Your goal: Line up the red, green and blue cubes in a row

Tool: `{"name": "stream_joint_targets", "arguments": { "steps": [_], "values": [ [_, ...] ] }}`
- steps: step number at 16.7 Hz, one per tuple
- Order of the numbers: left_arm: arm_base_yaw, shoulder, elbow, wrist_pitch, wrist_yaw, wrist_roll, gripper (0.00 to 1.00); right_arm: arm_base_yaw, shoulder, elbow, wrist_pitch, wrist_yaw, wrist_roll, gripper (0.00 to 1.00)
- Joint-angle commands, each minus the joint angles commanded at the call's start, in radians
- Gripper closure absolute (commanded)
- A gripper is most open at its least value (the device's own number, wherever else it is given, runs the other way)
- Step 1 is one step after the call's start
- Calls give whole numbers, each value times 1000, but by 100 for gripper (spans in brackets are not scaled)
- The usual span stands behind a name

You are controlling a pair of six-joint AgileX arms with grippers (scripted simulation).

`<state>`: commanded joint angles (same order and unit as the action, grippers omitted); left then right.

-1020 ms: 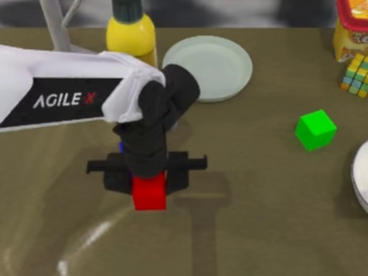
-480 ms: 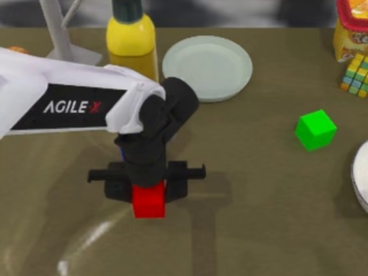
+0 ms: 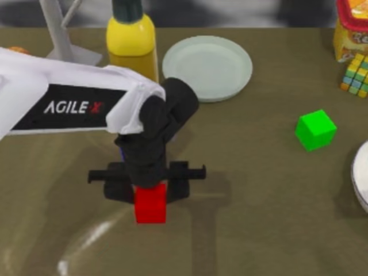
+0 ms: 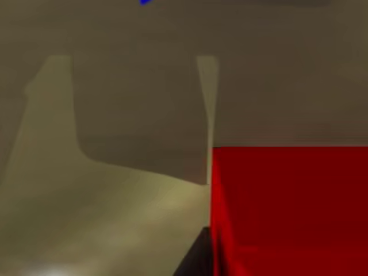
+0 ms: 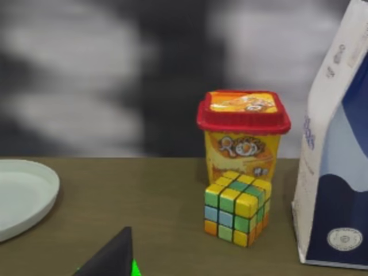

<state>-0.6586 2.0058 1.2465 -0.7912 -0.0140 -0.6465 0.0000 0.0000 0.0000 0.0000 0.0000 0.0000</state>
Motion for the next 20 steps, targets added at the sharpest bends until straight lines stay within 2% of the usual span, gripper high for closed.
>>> {"name": "stream_joint_targets", "arguments": {
  "steps": [3, 4, 14, 20],
  "values": [
    [0, 0, 0, 0, 0, 0, 2, 0, 0, 0, 0, 0, 0, 0],
    [0, 0, 0, 0, 0, 0, 0, 0, 0, 0, 0, 0, 0, 0],
    [0, -6, 13, -18, 0, 0, 0, 0, 0, 0, 0, 0, 0, 0],
    [13, -91, 133, -231, -1, -6, 0, 0, 0, 0, 0, 0, 0, 0]
  ]
}}
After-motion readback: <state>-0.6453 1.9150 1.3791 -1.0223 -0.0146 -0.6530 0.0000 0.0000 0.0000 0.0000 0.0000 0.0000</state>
